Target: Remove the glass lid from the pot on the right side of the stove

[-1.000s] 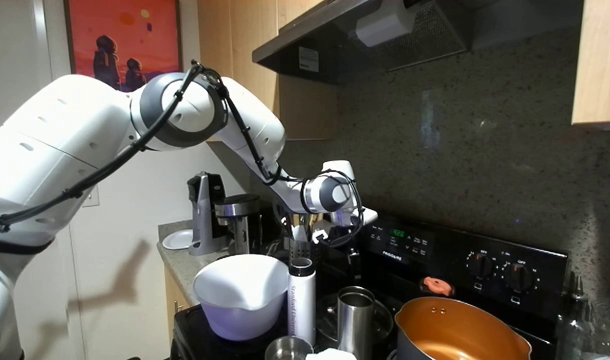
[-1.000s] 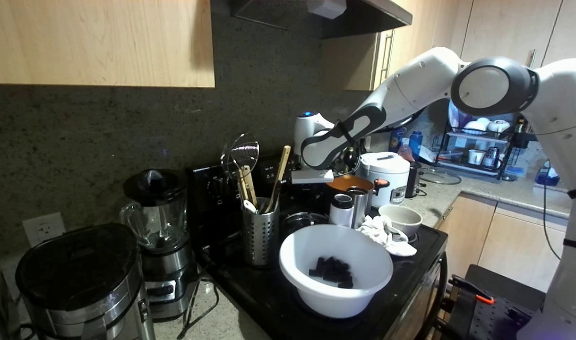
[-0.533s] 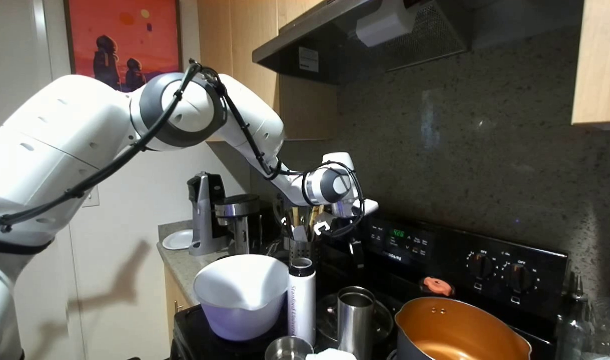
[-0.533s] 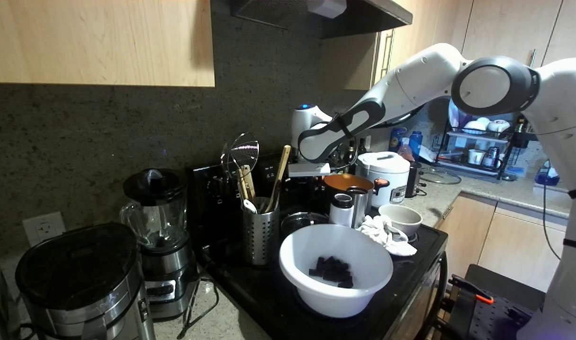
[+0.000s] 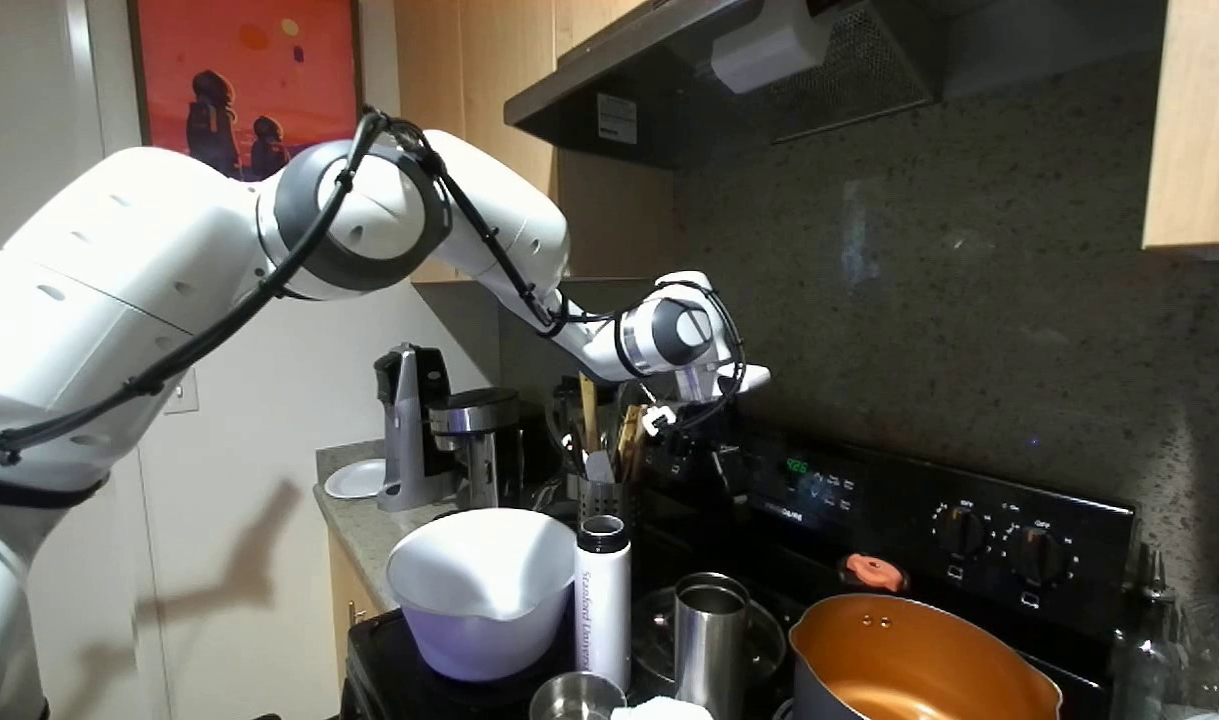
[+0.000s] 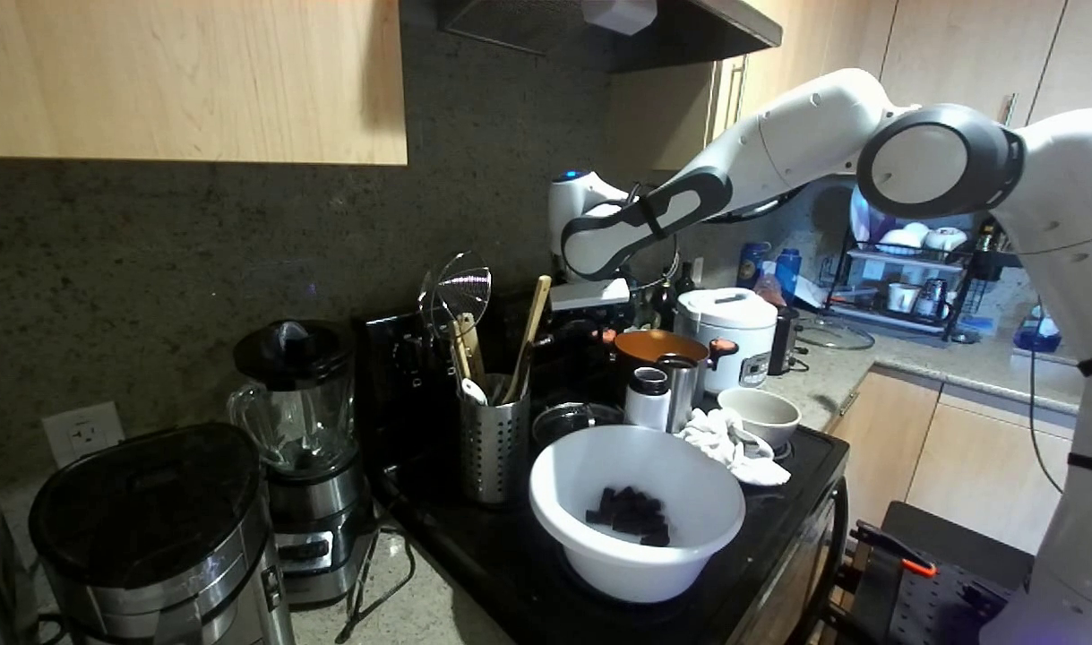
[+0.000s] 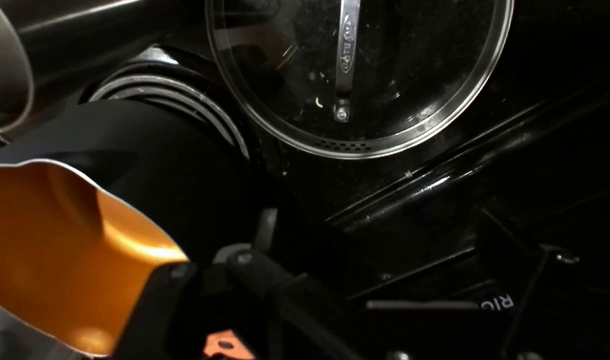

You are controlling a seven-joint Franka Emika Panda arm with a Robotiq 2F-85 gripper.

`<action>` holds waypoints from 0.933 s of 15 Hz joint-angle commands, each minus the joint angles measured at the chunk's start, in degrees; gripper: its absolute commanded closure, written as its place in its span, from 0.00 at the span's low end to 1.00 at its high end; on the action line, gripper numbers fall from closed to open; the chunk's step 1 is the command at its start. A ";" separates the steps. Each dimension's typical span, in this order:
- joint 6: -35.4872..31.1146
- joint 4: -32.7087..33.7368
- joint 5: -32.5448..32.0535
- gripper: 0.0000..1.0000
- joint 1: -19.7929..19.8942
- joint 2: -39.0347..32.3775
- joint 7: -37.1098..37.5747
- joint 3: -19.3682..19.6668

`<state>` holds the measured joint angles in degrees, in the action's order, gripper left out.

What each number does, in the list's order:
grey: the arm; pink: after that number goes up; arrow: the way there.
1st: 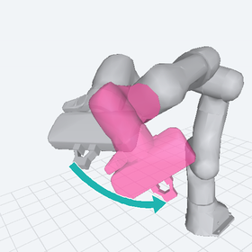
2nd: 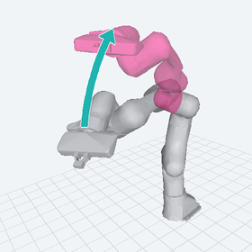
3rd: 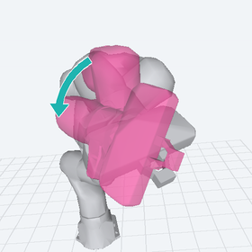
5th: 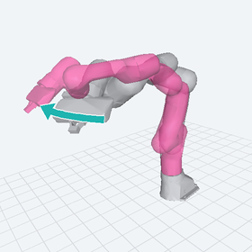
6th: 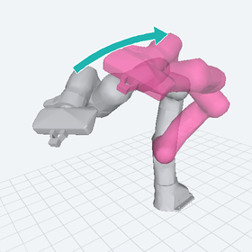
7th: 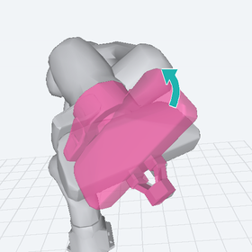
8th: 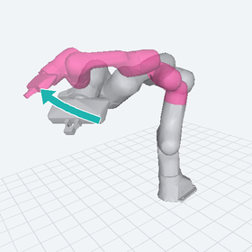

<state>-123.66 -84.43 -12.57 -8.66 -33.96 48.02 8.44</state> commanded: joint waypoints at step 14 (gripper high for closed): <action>-1.09 -6.97 0.16 0.00 4.87 5.85 -15.13 0.20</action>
<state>-124.88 -91.51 -12.57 -3.63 -28.09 33.02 8.43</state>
